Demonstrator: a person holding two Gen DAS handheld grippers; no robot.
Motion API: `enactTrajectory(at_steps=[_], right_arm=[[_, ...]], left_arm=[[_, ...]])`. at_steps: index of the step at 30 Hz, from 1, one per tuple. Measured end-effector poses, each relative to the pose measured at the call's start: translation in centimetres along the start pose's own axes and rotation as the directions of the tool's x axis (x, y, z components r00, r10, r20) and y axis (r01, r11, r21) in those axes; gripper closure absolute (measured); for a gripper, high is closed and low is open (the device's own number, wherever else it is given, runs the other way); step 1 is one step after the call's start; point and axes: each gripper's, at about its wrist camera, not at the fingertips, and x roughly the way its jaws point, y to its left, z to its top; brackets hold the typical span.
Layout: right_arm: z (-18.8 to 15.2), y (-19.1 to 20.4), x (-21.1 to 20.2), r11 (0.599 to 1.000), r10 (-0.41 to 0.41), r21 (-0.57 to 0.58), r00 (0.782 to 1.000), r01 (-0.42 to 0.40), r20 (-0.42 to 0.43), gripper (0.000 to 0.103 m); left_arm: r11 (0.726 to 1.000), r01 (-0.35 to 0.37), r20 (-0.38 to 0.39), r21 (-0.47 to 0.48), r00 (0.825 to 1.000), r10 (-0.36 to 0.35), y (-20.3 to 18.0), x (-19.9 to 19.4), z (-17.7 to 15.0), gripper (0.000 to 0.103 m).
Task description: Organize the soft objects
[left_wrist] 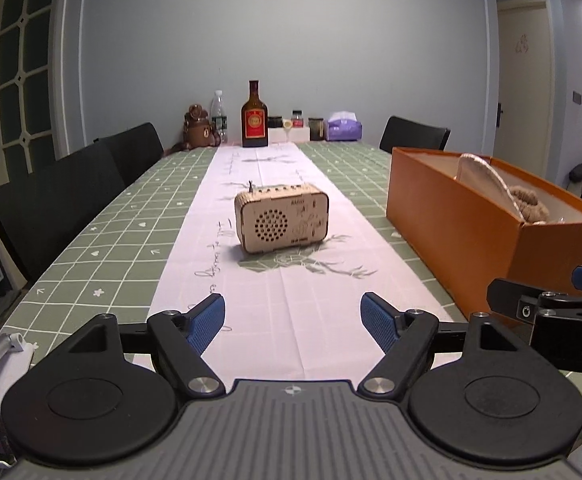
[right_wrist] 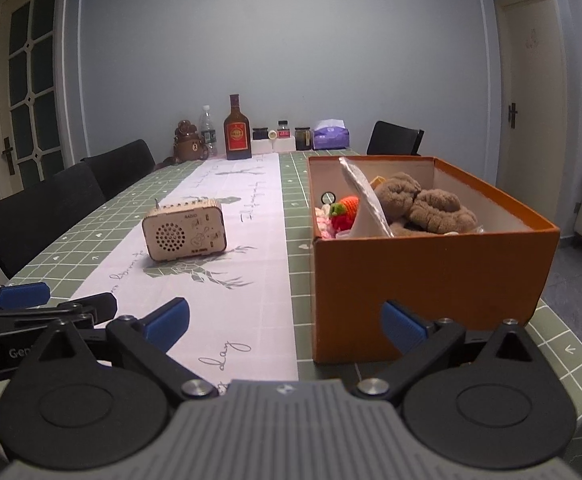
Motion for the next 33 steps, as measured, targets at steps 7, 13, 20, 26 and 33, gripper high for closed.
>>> enactTrajectory(at_steps=[7, 13, 20, 26, 33], right_arm=[[0.32, -0.46, 0.22, 1.000, -0.009, 0.012, 1.000, 0.009, 0.008, 0.003], [0.11, -0.31, 0.38, 1.000, 0.005, 0.011, 1.000, -0.005, -0.005, 0.003], [0.02, -0.42, 0.42, 1.000, 0.004, 0.014, 1.000, -0.004, -0.007, 0.003], [0.06, -0.18, 0.43, 1.000, 0.009, 0.006, 1.000, -0.009, -0.007, 0.003], [-0.09, -0.05, 0.50, 1.000, 0.013, 0.003, 1.000, -0.013, -0.012, 0.003]], left_arm=[[1.000, 0.000, -0.014, 0.002, 1.000, 0.000, -0.15, 0.50, 0.13, 0.012], [1.000, -0.003, -0.026, 0.003, 1.000, 0.003, -0.23, 0.58, 0.12, 0.012], [1.000, -0.008, -0.028, 0.001, 1.000, 0.008, -0.20, 0.62, 0.25, 0.012], [1.000, -0.011, -0.025, -0.003, 1.000, 0.011, -0.14, 0.48, 0.20, 0.012], [1.000, -0.013, -0.030, -0.003, 0.999, 0.013, -0.13, 0.48, 0.12, 0.012]])
